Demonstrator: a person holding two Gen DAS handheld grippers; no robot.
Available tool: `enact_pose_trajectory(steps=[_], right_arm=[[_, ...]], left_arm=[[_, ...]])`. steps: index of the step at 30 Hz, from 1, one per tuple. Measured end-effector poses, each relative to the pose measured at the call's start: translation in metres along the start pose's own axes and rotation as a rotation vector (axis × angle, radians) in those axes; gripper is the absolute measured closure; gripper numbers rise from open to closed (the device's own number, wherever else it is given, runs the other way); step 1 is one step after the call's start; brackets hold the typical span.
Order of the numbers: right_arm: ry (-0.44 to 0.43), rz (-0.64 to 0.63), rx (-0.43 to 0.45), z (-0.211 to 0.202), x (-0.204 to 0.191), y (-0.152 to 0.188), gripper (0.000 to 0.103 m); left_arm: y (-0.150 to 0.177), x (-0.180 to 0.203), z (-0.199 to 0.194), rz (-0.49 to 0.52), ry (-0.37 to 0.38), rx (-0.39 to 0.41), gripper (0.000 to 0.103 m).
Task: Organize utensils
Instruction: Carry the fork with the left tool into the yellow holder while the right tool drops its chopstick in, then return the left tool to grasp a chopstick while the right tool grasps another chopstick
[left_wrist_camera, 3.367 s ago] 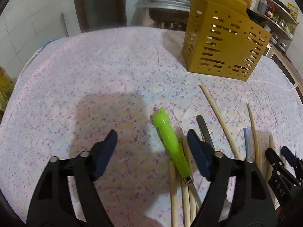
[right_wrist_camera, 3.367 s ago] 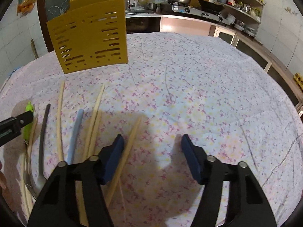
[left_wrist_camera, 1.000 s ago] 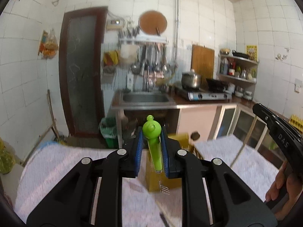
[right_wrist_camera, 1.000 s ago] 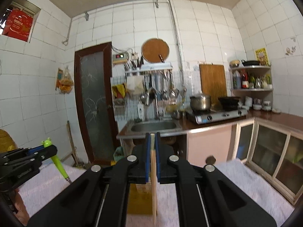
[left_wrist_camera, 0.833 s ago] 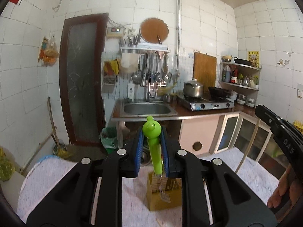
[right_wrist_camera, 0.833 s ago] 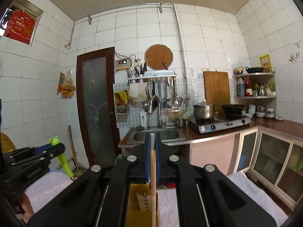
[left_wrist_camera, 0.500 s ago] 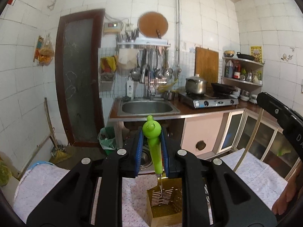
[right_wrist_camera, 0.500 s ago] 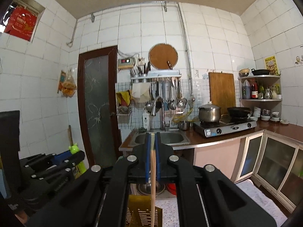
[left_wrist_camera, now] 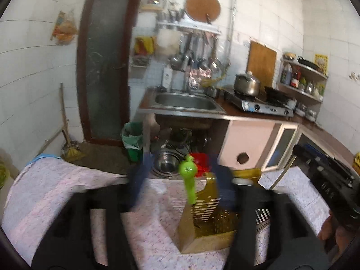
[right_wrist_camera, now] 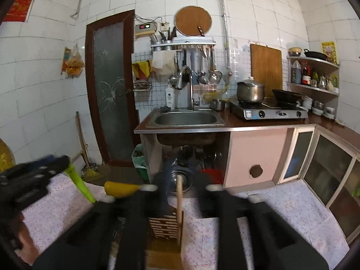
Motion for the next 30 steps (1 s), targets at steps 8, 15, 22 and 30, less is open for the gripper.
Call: enact_pose_trajectory(steps=[8, 15, 22, 30], right_arm=[[0.059, 0.04, 0.038, -0.055, 0.032, -0.003, 0.025], [0.107, 0.015, 0.024, -0.095, 0.044, 0.038, 0.014], [0.108, -0.014, -0.099, -0.101, 0.039, 0.106, 0.014], [0.105, -0.004, -0.287, -0.083, 0.026, 0.183, 0.014]], left_arm=[[-0.003, -0.024, -0.079, -0.019, -0.087, 0.043, 0.005], [0.047, -0.035, -0.108, 0.027, -0.146, -0.023, 0.005], [0.112, -0.048, -0.111, 0.017, -0.16, -0.125, 0.005], [0.196, -0.061, -0.088, 0.014, -0.162, -0.301, 0.005]])
Point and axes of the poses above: each gripper's, at about its wrist camera, not at the fingertips, and z roughly the way its jaws point, x to its right, y to its underside, the point moved 10 cm from there along z, roughly the way its jaws point, and after that the axes turned 8 degrees about y, right-handed, at the moved point
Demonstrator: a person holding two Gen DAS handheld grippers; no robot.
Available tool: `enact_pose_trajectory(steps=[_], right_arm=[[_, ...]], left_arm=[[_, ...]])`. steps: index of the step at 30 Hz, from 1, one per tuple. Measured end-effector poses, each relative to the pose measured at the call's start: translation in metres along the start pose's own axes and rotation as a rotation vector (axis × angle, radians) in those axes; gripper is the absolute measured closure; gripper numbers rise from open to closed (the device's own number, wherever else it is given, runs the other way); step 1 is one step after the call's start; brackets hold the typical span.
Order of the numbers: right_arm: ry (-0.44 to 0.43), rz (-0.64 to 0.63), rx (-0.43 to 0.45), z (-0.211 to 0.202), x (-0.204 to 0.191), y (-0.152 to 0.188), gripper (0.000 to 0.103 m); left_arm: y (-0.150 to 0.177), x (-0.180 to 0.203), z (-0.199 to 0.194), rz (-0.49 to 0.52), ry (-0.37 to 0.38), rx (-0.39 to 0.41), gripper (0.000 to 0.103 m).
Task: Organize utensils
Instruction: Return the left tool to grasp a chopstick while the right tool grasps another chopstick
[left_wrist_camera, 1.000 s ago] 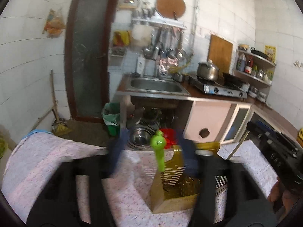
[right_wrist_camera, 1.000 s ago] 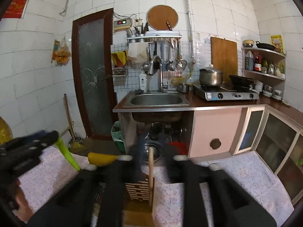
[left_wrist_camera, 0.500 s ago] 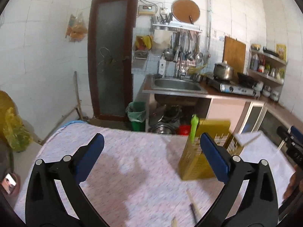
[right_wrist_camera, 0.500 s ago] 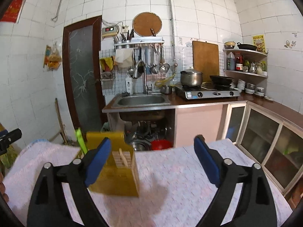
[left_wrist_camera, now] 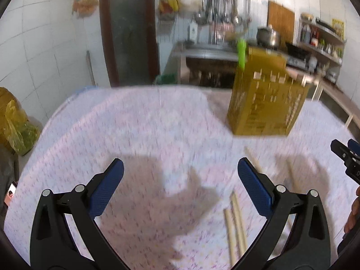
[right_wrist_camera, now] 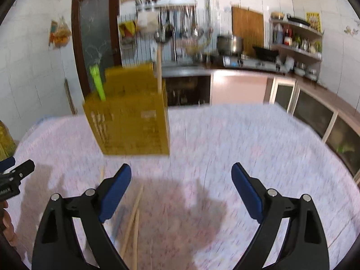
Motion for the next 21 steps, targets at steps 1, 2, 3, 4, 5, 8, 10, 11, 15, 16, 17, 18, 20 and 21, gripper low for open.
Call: enact_pose_trajectory(steps=[1, 2, 3, 4, 5, 8, 10, 11, 15, 16, 17, 18, 20, 21], right_arm=[[-0.001, -0.001, -0.021, 0.003, -0.002, 0.007, 0.014], [-0.004, -0.004, -0.058, 0.009, -0.005, 0.018, 0.014], [-0.002, -0.008, -0.088, 0.014, -0.008, 0.028, 0.014], [-0.003, -0.016, -0.12, 0.018, -0.011, 0.039, 0.014], [-0.004, -0.026, -0.138, 0.02, -0.014, 0.047, 0.014], [0.015, -0.054, -0.168, 0.023, -0.016, 0.064, 0.014], [0.02, -0.055, -0.192, 0.025, -0.015, 0.07, 0.014], [0.02, -0.054, -0.199, 0.025, -0.015, 0.071, 0.014], [0.009, -0.044, -0.227, 0.025, -0.014, 0.079, 0.014], [0.007, -0.04, -0.227, 0.024, -0.014, 0.08, 0.014], [0.006, -0.04, -0.227, 0.024, -0.014, 0.08, 0.014], [0.006, -0.043, -0.227, 0.023, -0.014, 0.081, 0.014], [0.008, -0.048, -0.229, 0.024, -0.015, 0.081, 0.014], [0.011, -0.05, -0.228, 0.025, -0.015, 0.081, 0.014]], left_arm=[[0.007, 0.0, 0.004, 0.0, -0.003, -0.017, 0.005], [0.016, 0.0, 0.009, 0.001, -0.002, -0.038, 0.005], [0.025, 0.002, 0.014, 0.006, 0.0, -0.066, 0.005], [0.031, 0.002, 0.017, 0.01, -0.001, -0.084, 0.005], [0.037, 0.003, 0.021, 0.015, -0.002, -0.107, 0.005], [0.055, 0.005, 0.024, 0.016, -0.004, -0.15, 0.005], [0.065, 0.007, 0.026, 0.012, 0.007, -0.174, 0.005], [0.069, 0.007, 0.027, 0.01, 0.012, -0.184, 0.005], [0.076, 0.01, 0.028, 0.011, 0.016, -0.197, 0.005], [0.077, 0.011, 0.028, 0.01, 0.023, -0.195, 0.005], [0.077, 0.012, 0.028, 0.009, 0.031, -0.195, 0.005], [0.079, 0.014, 0.028, 0.01, 0.036, -0.197, 0.005], [0.082, 0.015, 0.029, 0.021, 0.03, -0.205, 0.005], [0.083, 0.016, 0.03, 0.026, 0.026, -0.21, 0.005]])
Point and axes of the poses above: each gripper's, at about its wrist camera, not at the fingertips, and z roughly the way its jaws point, x to its right, y to its underside, the point moved 10 cm from there along z, roughly the way its jaws point, and after that the axes turned 8 degrees about y, right-handed, at the moved point
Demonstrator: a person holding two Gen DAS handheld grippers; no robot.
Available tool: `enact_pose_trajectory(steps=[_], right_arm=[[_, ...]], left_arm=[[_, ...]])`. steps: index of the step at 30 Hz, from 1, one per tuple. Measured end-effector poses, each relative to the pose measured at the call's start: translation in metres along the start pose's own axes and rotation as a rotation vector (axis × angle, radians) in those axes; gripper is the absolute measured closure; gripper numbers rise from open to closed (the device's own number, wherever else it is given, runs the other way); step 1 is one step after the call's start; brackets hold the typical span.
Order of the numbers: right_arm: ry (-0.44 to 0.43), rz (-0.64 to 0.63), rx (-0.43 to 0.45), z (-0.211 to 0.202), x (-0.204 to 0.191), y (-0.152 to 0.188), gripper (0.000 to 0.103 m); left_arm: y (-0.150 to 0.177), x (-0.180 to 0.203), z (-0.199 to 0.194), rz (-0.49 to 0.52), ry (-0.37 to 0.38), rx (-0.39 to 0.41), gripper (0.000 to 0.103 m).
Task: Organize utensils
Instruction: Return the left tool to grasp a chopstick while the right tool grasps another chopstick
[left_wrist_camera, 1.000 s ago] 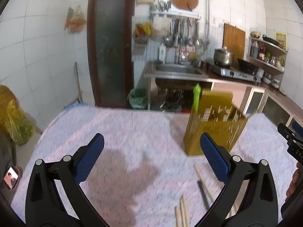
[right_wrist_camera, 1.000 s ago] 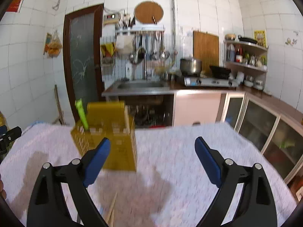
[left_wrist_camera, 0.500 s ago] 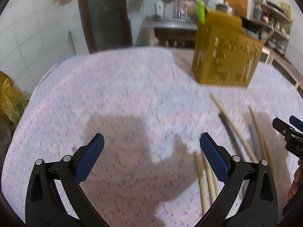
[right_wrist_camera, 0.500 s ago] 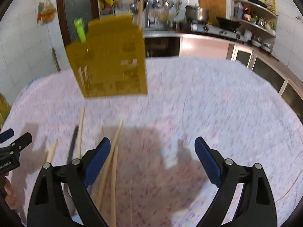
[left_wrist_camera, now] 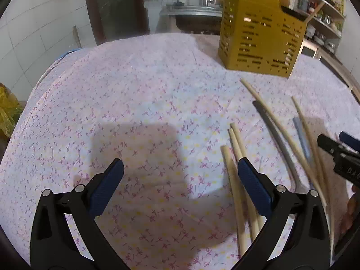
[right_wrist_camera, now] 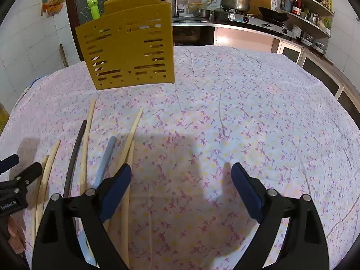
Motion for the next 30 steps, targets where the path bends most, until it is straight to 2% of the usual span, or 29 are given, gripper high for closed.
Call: enact_pose_trajectory(steps=[11, 16, 19, 22, 24, 27, 30], right_arm=[[0.032, -0.031, -0.005, -0.002, -0.003, 0.007, 0.015], [0.001, -0.023, 0.035, -0.015, -0.007, 0.002, 0.015], [-0.008, -0.058, 0.008, -0.011, -0.015, 0.008, 0.016], [0.009, -0.078, -0.006, -0.008, -0.017, 0.013, 0.028], [0.004, -0.071, -0.008, -0.009, -0.016, 0.013, 0.04], [-0.022, -0.059, -0.017, -0.01, -0.02, 0.015, 0.051], [-0.02, -0.07, -0.012, -0.012, -0.026, 0.015, 0.057]], left_arm=[[0.004, -0.001, 0.007, -0.011, -0.001, -0.025, 0.005], [0.005, -0.002, 0.008, -0.014, 0.0, -0.026, 0.005], [0.005, -0.002, 0.008, -0.014, -0.003, -0.027, 0.005], [0.005, -0.003, 0.008, -0.017, -0.002, -0.027, 0.005], [0.005, -0.003, 0.008, -0.02, -0.005, -0.027, 0.005], [0.005, -0.001, 0.007, -0.025, -0.012, -0.027, 0.006], [0.006, 0.001, 0.005, -0.022, -0.006, -0.028, 0.013]])
Point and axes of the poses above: each gripper's, at about its wrist camera, not at the fingertips, and z roughly the way its jaws point, x to its right, y to its underside, the point moved 10 cm from there along z, roughly the way its jaws point, and after that the axes turned 8 degrees about y, right-handed, at the moved point
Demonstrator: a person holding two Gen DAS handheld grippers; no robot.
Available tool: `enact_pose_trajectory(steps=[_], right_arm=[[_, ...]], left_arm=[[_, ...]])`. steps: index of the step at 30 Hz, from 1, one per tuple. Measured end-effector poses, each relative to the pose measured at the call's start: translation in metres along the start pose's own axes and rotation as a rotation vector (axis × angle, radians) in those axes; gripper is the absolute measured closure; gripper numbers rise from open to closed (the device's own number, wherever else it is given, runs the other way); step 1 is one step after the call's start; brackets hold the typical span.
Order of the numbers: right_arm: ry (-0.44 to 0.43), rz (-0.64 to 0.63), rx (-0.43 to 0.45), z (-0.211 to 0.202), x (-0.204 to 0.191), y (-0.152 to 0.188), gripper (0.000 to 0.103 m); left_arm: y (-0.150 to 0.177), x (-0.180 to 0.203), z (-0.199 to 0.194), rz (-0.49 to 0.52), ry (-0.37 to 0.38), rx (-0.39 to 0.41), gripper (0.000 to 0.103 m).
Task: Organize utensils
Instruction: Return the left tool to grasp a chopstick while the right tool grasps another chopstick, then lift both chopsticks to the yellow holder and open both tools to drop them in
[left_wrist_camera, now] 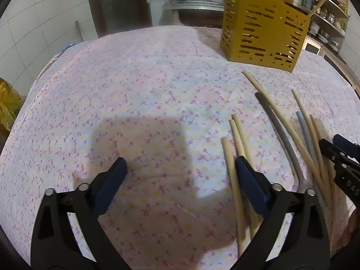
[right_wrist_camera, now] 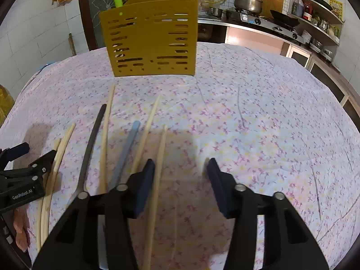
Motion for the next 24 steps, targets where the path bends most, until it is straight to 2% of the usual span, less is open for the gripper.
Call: enact_pose_trajectory(steps=[6, 8, 11, 18, 24], right_arm=[[0.003, 0.017, -0.001, 0.001, -0.004, -0.002, 0.068], [0.009, 0.021, 0.0, 0.002, -0.005, -0.003, 0.07], [0.019, 0.032, -0.002, 0.005, -0.003, -0.007, 0.075], [0.023, 0.034, -0.003, 0.01, -0.004, -0.015, 0.093], [0.009, 0.043, 0.008, 0.007, -0.002, -0.015, 0.097]], left_arm=[[-0.001, 0.013, -0.004, -0.003, 0.01, -0.01, 0.04], [-0.001, 0.022, -0.005, 0.016, 0.014, -0.013, 0.057], [0.0, 0.032, -0.005, 0.035, 0.014, -0.018, 0.073], [-0.009, 0.038, 0.002, 0.028, 0.029, -0.038, 0.096], [-0.011, 0.036, 0.002, 0.015, 0.051, -0.033, 0.098]])
Point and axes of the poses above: each gripper's, at about its wrist camera, not at the fingertips, and z roughly the way its jaws point, x to its right, y to its underside, the point moved 10 cm from there along z, roughly the way its jaws point, and after that the axes turned 8 degrees about y, right-handed, at the moved point
